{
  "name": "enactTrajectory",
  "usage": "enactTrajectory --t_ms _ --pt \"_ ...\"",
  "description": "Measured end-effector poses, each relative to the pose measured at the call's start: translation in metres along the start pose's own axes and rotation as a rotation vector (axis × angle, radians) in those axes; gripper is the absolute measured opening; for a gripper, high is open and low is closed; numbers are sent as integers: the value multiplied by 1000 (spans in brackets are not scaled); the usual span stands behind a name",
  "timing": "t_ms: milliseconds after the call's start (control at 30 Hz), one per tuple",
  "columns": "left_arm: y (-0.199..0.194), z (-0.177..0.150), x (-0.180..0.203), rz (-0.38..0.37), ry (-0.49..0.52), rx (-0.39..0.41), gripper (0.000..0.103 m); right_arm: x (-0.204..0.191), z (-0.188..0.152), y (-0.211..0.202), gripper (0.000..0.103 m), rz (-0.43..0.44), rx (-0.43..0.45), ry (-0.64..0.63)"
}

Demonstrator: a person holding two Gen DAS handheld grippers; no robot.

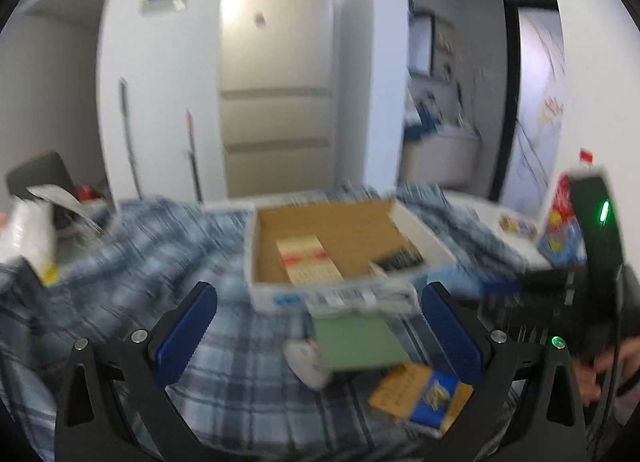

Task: Organize soft objects
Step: 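Grasp the green card with the left tool while the right tool grasps the blue tissue packet, then carry the green card and blue packet over the box and lower them inside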

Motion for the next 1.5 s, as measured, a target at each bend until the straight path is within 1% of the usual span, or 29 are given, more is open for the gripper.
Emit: enactTrajectory --t_ms 133,200,267,333,433,567,633,733,800,867,900,1167,1233,1500 --pt "22 -7 9 7 39 -115 103 27 8 -18 31 -53 100 122" --pt "37 -11 16 -3 58 -200 102 38 10 -24 31 -81 129 161" --pt "53 -18 24 0 84 -284 101 43 12 -24 31 -89 129 187" --pt "72 -21 28 37 100 -352 93 45 11 -20 31 -85 112 200" --pt "89 -25 36 6 93 -417 93 43 13 -15 31 -87 89 188" --pt "109 -35 37 24 89 -479 93 41 12 -17 31 -91 92 170" --pt "112 -39 36 19 83 -495 91 41 9 -15 31 -89 90 166" --pt "114 -41 33 25 75 -492 87 39 9 -13 31 -90 81 161" --pt "114 -42 32 21 67 -489 86 39 8 -13 31 -91 80 157" --pt "114 -41 31 29 67 -494 80 38 8 -13 31 -91 78 157" --pt "114 -42 31 30 69 -498 78 38 8 -13 31 -91 77 158" --pt "99 -39 29 13 81 -475 76 39 8 -11 31 -92 69 165" --pt "91 -38 28 8 84 -458 76 39 8 -12 31 -92 69 164" --pt "55 -32 27 -27 97 -327 75 37 9 -13 31 -90 81 158"
Point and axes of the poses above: each gripper's, at about its wrist camera, not at the fingertips, and y roughly the way its jaws point, x to its right, z to its top, the point moved 6 cm from there along y, roughly the way its jaws point, and after that the axes turned 3 degrees about -y, right-handed, at the moved point
